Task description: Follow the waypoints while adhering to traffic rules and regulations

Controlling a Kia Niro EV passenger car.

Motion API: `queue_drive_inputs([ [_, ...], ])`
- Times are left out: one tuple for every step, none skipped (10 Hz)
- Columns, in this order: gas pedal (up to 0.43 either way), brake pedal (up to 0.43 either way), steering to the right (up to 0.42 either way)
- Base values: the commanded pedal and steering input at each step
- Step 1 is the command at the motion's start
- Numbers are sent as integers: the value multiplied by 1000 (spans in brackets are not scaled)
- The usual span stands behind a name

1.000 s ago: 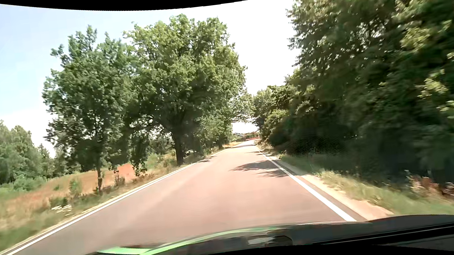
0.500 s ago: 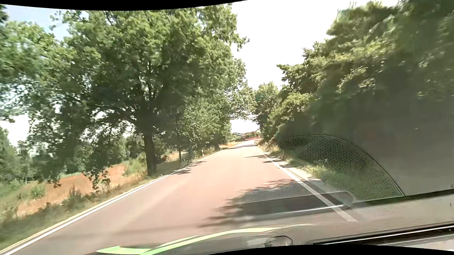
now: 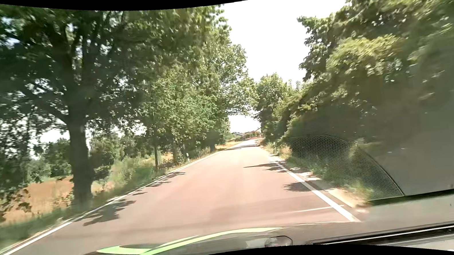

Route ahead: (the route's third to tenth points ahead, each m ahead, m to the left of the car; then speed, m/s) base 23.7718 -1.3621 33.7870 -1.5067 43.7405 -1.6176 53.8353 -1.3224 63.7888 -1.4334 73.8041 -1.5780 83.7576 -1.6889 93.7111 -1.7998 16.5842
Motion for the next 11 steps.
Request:
queue_drive_inputs([
  [138, 0, -4],
  [138, 0, -4],
  [138, 0, -4],
  [138, 0, -4],
  [138, 0, -4],
  [138, 0, -4],
  [138, 0, -4],
  [138, 0, -3],
  [138, 0, -3],
  [138, 0, -2],
  [138, 0, -1],
])
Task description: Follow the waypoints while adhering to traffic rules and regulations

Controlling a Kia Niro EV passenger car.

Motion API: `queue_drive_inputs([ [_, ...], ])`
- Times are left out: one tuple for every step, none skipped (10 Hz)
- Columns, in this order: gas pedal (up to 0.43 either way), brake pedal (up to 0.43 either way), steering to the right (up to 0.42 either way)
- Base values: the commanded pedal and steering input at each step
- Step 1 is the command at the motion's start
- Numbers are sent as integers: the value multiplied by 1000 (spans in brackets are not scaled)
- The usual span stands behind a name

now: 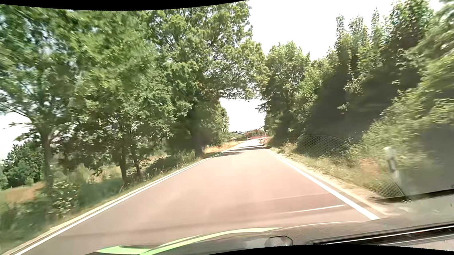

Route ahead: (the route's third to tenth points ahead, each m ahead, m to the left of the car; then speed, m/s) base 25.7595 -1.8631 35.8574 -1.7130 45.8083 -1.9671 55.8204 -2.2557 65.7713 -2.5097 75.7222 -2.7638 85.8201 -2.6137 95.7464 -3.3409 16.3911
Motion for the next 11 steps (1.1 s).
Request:
queue_drive_inputs([
  [138, 0, 0],
  [138, 0, 0],
  [138, 0, 1],
  [138, 0, 2],
  [138, 0, 2],
  [130, 0, 3],
  [118, 0, 4],
  [110, 0, 4],
  [110, 0, 4],
  [110, 0, 4],
  [110, 0, 4],
])
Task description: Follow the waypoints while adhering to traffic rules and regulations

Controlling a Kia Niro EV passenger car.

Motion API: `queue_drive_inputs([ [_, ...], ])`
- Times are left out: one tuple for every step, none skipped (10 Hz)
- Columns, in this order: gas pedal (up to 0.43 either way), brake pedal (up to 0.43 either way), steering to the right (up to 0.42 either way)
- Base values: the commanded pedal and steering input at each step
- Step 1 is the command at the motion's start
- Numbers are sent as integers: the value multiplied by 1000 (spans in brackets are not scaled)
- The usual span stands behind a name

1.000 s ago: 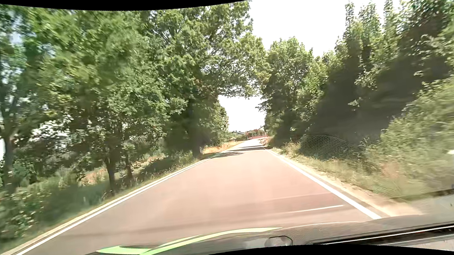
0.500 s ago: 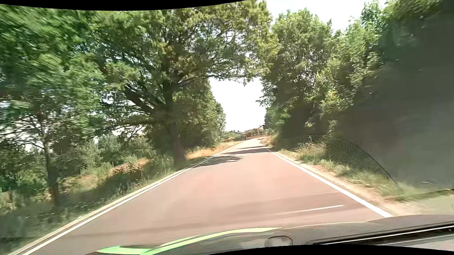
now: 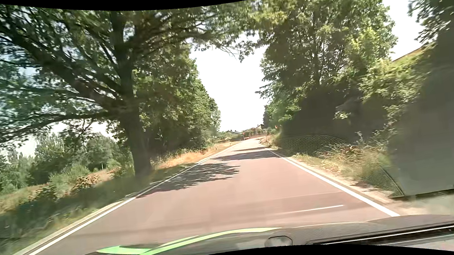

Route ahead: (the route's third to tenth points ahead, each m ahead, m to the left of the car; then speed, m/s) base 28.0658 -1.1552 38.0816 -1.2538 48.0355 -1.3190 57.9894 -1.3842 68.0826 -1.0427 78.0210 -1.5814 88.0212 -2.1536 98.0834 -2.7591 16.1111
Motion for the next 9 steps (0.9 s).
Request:
queue_drive_inputs([
  [118, 0, 4],
  [118, 0, 4],
  [118, 0, 4],
  [118, 0, 4],
  [118, 0, 4],
  [110, 0, 4],
  [110, 0, 4],
  [110, 0, 4],
  [98, 0, 4],
])
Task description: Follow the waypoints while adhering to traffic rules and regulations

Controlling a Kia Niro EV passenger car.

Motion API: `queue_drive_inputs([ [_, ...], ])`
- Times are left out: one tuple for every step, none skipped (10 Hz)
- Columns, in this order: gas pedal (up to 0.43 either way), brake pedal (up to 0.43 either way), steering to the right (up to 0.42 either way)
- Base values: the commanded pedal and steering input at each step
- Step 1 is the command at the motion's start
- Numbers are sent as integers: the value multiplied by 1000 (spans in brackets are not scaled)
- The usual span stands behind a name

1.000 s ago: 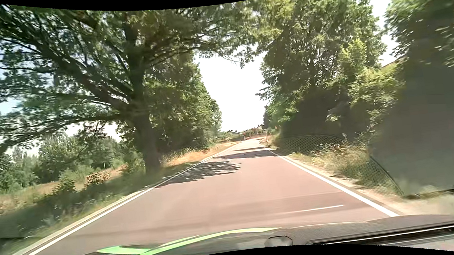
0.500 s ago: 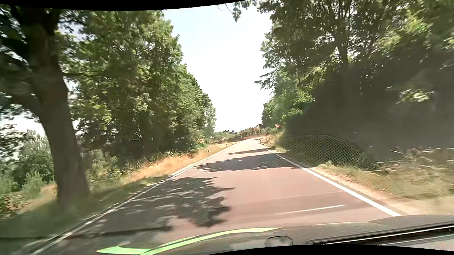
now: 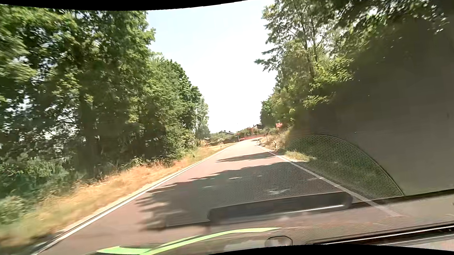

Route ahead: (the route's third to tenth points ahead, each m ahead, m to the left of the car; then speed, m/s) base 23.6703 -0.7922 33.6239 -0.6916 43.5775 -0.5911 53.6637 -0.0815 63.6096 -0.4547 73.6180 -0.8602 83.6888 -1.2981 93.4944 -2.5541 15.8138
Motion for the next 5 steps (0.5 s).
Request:
queue_drive_inputs([
  [59, 0, 4],
  [0, 0, 4],
  [0, 0, 4],
  [0, 0, 4],
  [0, 0, 4],
])
